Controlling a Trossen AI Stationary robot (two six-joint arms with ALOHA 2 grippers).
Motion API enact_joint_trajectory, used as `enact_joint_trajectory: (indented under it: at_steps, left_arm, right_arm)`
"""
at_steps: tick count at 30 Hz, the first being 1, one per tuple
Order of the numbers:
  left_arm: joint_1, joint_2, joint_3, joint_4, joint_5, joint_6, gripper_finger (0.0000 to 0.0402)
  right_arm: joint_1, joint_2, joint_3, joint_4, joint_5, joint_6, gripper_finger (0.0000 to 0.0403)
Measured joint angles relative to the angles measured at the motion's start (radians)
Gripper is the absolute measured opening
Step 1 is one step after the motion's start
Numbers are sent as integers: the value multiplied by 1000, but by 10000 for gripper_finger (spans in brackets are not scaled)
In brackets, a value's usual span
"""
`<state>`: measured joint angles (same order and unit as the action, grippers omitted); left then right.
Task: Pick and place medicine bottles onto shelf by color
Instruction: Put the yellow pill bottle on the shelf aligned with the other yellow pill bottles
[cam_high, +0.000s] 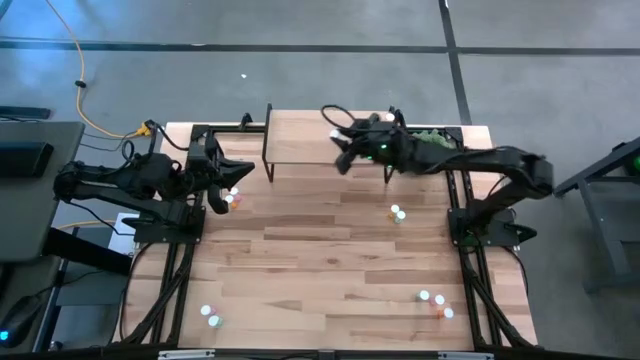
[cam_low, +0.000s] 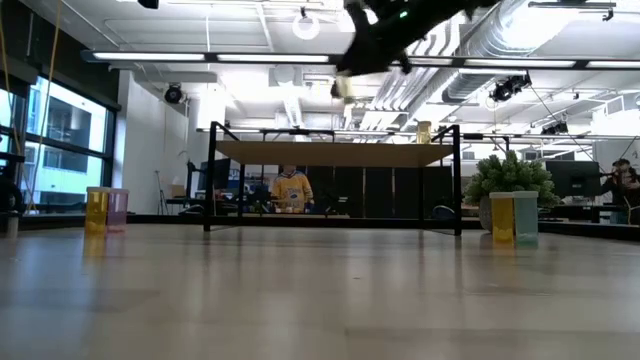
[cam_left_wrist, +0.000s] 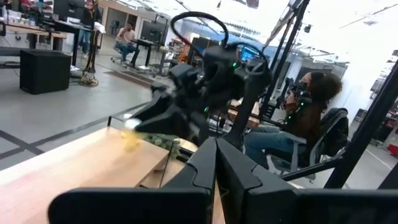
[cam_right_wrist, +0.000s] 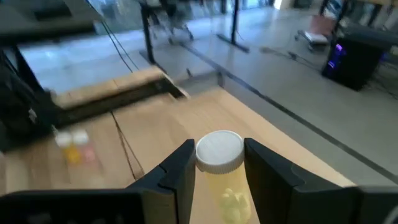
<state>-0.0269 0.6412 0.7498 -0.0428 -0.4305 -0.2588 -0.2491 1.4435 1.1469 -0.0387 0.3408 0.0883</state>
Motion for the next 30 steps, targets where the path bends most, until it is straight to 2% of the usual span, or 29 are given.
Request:
enact_joint_trajectory:
  at_steps: [2, 5, 10, 13, 16, 20, 30]
  left_arm:
    - [1, 2, 0, 0, -5, 0, 0]
    - [1, 2, 0, 0, -27, 6, 0]
    - [1, 2, 0, -3, -30, 8, 0]
    - [1, 2, 0, -3, -30, 2, 0]
    - [1, 2, 0, -3, -30, 0, 0]
    - [1, 2, 0, -2, -30, -21, 0]
    - [1, 2, 0, -2, -30, -29, 0]
  right_arm:
    - [0, -59, -4, -101, 9, 4, 117]
    - [6, -162, -86, -131, 28, 30, 117]
    - [16, -366, -323, -37, 62, 137, 117]
    - [20, -467, -440, 71, 92, 136, 117]
    - [21, -529, -509, 140, 179, 138, 117]
    - [19, -543, -560, 144, 292, 151, 117]
    - [-26, -418, -594, 291, 306, 187, 117]
